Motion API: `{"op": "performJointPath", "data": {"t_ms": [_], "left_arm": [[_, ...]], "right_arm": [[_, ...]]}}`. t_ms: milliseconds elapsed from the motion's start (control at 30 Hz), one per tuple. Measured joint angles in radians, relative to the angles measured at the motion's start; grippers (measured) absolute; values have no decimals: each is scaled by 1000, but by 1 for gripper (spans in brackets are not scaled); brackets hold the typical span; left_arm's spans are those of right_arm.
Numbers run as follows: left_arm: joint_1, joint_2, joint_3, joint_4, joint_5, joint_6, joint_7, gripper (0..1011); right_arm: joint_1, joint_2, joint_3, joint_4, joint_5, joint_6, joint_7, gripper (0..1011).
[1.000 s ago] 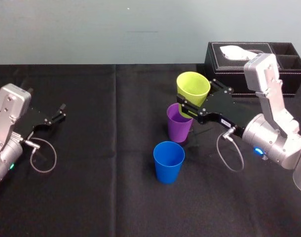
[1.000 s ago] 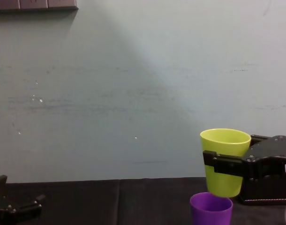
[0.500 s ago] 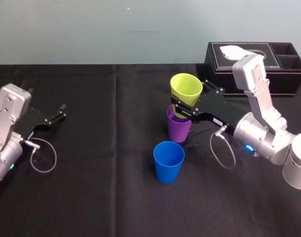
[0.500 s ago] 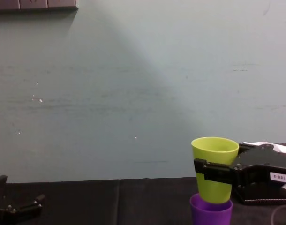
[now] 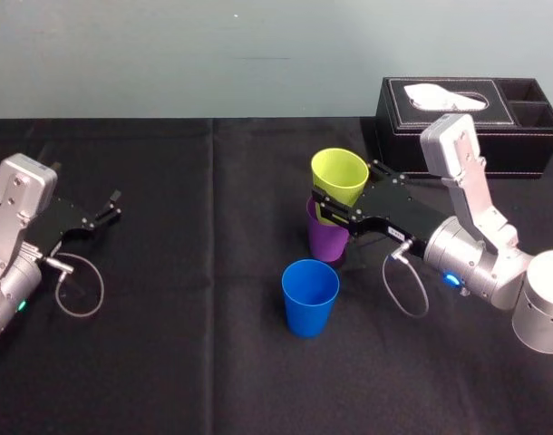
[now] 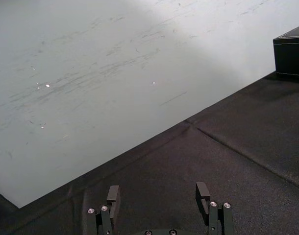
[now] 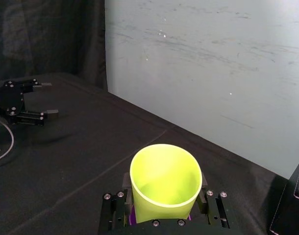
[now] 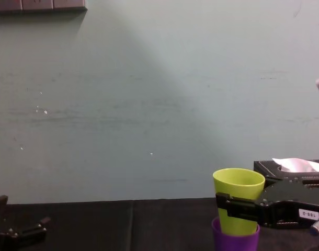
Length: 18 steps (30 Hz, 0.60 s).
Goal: Stack the three plastic cups sequentially using one hand.
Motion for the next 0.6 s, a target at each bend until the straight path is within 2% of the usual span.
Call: {"op": "performJointPath", "data": {"t_ms": [600], "left_arm": [[0, 0, 0, 0, 0, 0, 0, 1011]], "right_arm": [[-2, -1, -4, 26, 3, -20, 10, 739]]}}
